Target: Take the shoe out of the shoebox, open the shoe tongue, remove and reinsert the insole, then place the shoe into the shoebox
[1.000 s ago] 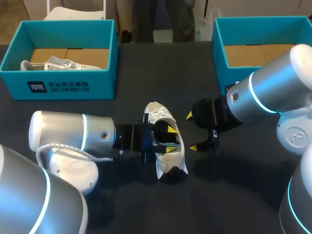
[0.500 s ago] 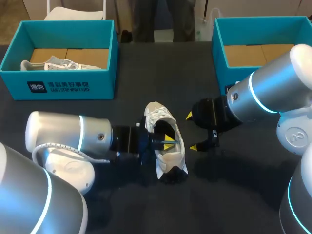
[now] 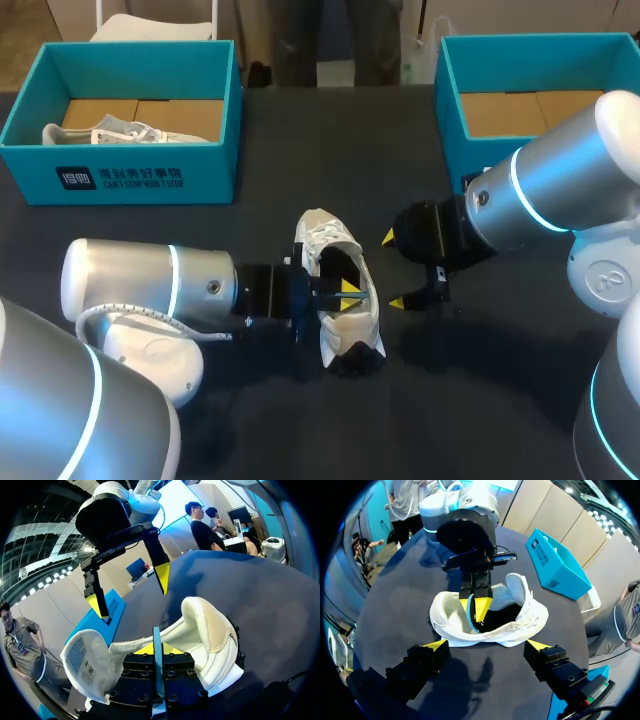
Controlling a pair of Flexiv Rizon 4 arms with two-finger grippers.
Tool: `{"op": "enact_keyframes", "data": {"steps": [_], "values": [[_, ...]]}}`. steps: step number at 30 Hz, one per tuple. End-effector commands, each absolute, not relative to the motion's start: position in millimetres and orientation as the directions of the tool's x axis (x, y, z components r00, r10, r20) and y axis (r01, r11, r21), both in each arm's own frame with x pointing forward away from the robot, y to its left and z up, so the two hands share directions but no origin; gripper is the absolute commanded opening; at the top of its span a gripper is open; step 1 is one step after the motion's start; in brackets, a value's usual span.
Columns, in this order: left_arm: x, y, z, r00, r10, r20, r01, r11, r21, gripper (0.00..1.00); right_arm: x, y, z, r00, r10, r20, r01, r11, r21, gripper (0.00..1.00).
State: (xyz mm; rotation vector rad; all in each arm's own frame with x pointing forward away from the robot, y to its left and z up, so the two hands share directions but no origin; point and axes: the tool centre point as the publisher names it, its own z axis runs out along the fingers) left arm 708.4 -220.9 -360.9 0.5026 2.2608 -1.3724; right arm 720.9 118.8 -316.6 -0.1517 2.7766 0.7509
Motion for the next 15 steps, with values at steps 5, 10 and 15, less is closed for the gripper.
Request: {"op": "enact_keyframes", "data": {"steps": [5,10,15], "values": [[703.1,-221.9,-348.1,-0.835,0.080,-0.544,0.522,0.425,-0.739,0.31,721.0,120.6,-318.6,-0.960,-0.031,-0.278,-0.167,0.861,0.480,1.00],[700.1,-221.6,-339.4,-0.831,0.094,-0.548,0.533,0.416,-0.737,0.39,721.0,120.6,-318.6,-0.960,-0.031,-0.278,-0.167,0.861,0.480,1.00],[700.0,-222.4,-334.1,-0.827,0.094,-0.554,0.540,0.407,-0.737,0.40,721.0,120.6,-318.6,-0.960,-0.031,-0.278,-0.167,0.861,0.480,1.00]]}}
